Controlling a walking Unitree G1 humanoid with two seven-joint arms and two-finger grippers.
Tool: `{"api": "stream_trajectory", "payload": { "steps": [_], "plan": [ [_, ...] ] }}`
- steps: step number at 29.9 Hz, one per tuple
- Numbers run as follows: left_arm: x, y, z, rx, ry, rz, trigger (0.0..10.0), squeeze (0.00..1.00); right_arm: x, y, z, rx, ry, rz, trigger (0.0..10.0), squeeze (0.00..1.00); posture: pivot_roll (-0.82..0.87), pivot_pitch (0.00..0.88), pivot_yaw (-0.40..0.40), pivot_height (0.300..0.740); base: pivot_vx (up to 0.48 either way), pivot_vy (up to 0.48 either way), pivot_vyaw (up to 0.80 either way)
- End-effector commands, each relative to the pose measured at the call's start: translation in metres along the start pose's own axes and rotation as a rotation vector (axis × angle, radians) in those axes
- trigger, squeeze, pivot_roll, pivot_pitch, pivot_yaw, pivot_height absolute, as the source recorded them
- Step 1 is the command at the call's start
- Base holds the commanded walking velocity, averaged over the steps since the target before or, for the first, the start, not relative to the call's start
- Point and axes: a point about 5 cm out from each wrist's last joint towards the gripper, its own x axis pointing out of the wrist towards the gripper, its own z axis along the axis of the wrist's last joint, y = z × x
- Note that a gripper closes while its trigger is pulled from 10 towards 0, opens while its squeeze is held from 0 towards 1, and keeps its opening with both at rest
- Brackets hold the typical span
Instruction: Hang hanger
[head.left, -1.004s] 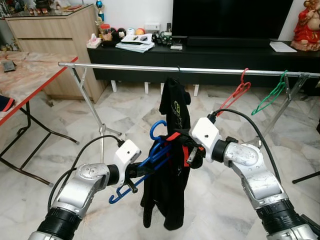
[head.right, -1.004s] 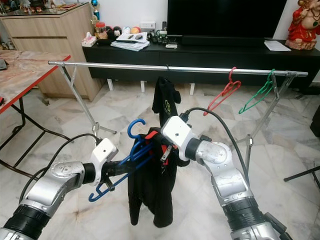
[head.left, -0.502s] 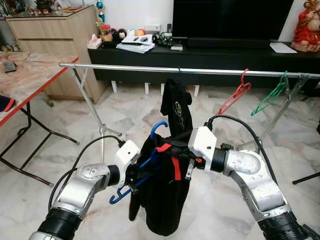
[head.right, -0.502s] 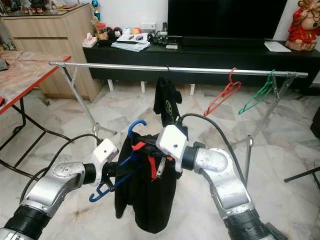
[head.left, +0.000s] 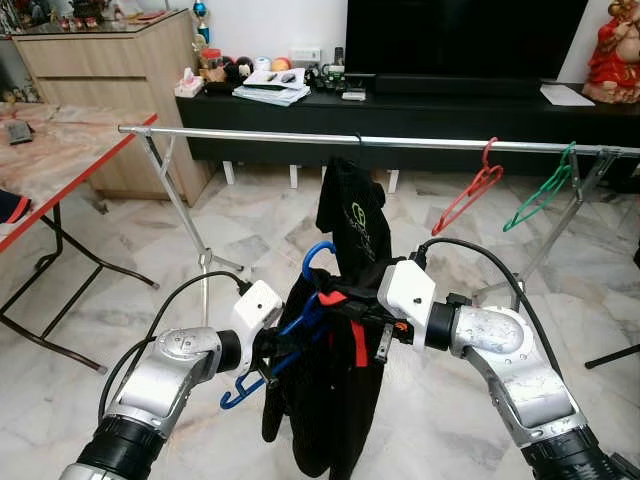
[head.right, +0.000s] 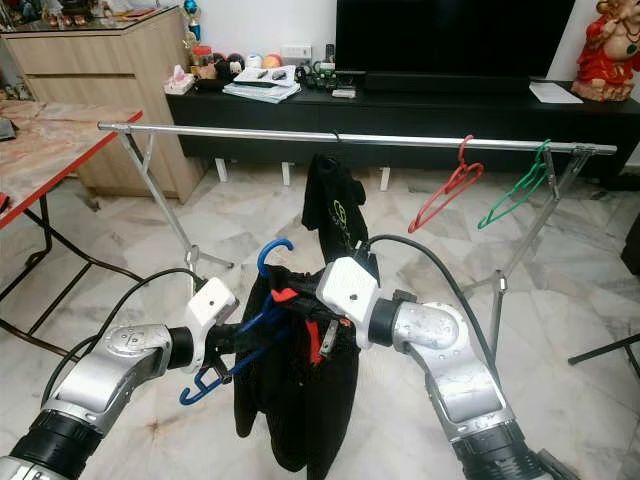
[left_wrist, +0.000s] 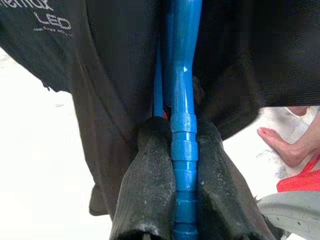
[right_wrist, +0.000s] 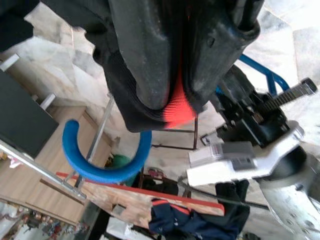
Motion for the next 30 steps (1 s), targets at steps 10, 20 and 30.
{"api": "stream_trajectory", "payload": {
  "steps": [10, 20, 30],
  "plan": [
    [-0.002, -0.001, 0.009, 0.005, -0.045, -0.015, 10.0, 0.00, 0.003, -0.003, -0.001, -0.025, 0.029, -0.007, 10.0, 1.00, 0.04, 0.043, 0.023, 0.740, 0.000, 0.000, 0.00],
    [-0.003, -0.003, 0.008, 0.003, -0.038, -0.038, 10.0, 0.00, -0.003, -0.006, 0.005, -0.056, 0.020, -0.019, 10.0, 1.00, 0.03, 0.050, 0.022, 0.740, 0.000, 0.000, 0.00],
    [-0.010, -0.008, -0.001, 0.108, -0.009, -0.114, 10.0, 0.00, -0.037, -0.042, 0.009, -0.146, 0.100, -0.064, 10.0, 0.00, 0.01, 0.056, 0.018, 0.740, 0.000, 0.000, 0.00]
  ]
}}
